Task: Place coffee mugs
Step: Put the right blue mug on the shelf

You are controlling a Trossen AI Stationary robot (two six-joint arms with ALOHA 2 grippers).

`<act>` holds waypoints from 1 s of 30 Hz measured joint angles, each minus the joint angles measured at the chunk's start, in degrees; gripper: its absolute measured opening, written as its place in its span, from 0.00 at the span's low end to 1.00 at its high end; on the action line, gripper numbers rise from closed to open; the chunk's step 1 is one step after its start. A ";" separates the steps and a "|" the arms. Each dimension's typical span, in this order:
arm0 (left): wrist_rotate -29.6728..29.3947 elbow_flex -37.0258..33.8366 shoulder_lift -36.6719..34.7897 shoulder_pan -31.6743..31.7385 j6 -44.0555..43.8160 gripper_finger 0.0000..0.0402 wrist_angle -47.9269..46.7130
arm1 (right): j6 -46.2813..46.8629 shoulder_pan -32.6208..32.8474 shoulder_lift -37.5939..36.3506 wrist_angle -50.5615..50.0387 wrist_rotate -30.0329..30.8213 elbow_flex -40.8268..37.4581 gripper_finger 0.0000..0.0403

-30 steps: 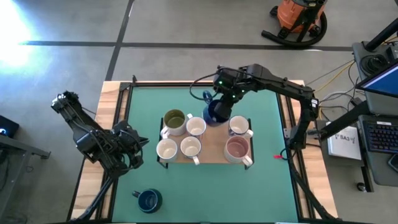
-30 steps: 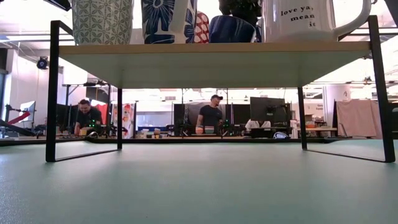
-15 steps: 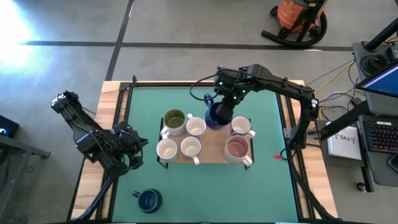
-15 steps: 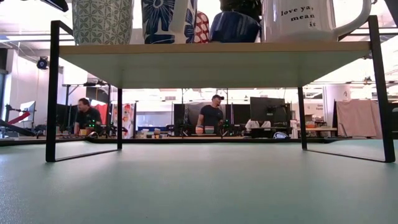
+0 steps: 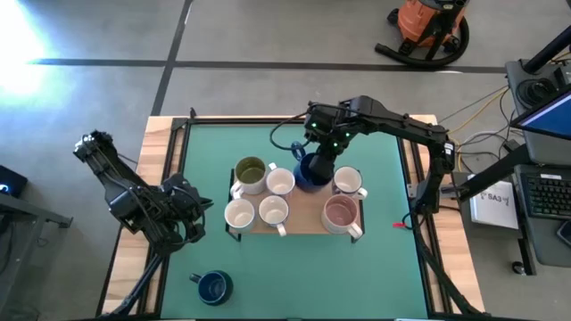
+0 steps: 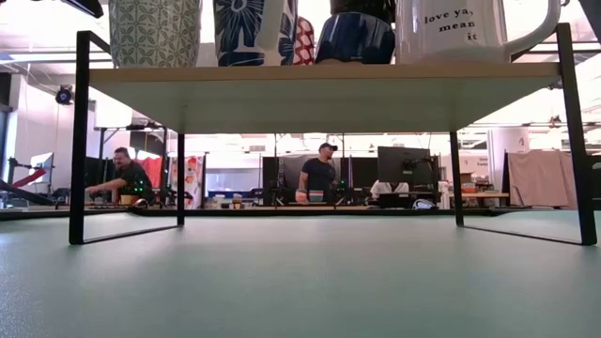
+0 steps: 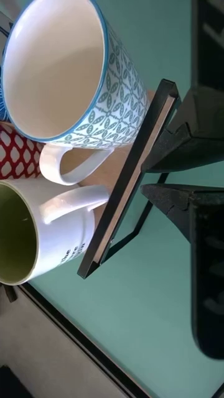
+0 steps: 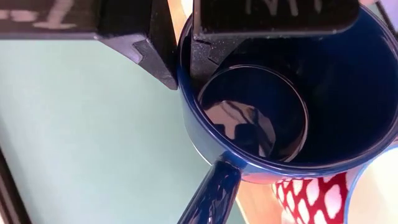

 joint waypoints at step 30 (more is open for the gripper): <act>0.52 0.00 -0.02 0.02 1.32 0.06 -0.26 | -0.49 3.86 1.68 -1.54 -1.01 -0.02 0.03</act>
